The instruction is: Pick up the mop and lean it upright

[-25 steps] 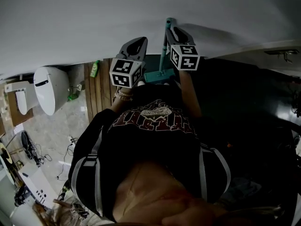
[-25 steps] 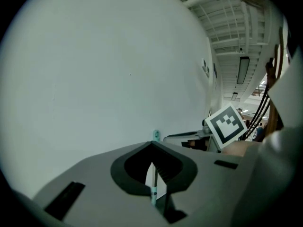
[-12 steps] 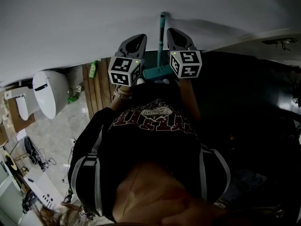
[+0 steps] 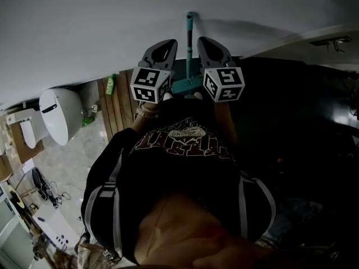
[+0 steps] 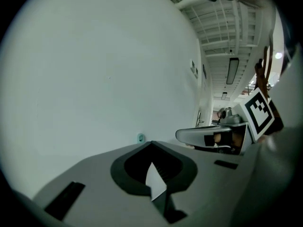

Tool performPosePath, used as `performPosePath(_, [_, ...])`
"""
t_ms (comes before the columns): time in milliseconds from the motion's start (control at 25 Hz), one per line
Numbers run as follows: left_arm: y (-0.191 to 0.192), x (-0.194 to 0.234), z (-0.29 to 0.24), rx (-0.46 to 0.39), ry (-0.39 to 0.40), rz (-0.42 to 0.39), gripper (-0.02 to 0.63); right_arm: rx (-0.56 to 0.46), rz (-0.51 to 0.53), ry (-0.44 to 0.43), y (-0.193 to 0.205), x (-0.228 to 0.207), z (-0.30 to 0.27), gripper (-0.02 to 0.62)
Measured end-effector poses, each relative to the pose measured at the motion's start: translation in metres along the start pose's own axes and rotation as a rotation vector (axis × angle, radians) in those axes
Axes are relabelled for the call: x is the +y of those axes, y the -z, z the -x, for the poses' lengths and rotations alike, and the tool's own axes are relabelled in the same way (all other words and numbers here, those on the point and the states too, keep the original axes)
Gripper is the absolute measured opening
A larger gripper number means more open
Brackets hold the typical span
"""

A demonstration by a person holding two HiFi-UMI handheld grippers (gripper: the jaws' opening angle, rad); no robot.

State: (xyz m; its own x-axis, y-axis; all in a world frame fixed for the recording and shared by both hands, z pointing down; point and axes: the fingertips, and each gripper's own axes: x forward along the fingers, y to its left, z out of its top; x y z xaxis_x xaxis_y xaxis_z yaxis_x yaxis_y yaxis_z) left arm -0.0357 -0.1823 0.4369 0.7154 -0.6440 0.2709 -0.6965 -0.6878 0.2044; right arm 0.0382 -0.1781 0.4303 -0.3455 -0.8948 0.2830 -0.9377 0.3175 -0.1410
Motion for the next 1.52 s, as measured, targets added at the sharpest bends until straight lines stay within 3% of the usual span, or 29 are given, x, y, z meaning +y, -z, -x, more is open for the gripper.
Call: performPosePath(1520, [-0.004, -0.004, 0.000, -0.009, 0.006, -0.003, 0.040, 0.006, -0.003, -0.056, -0.001, 0.018, 0.004, 0.018])
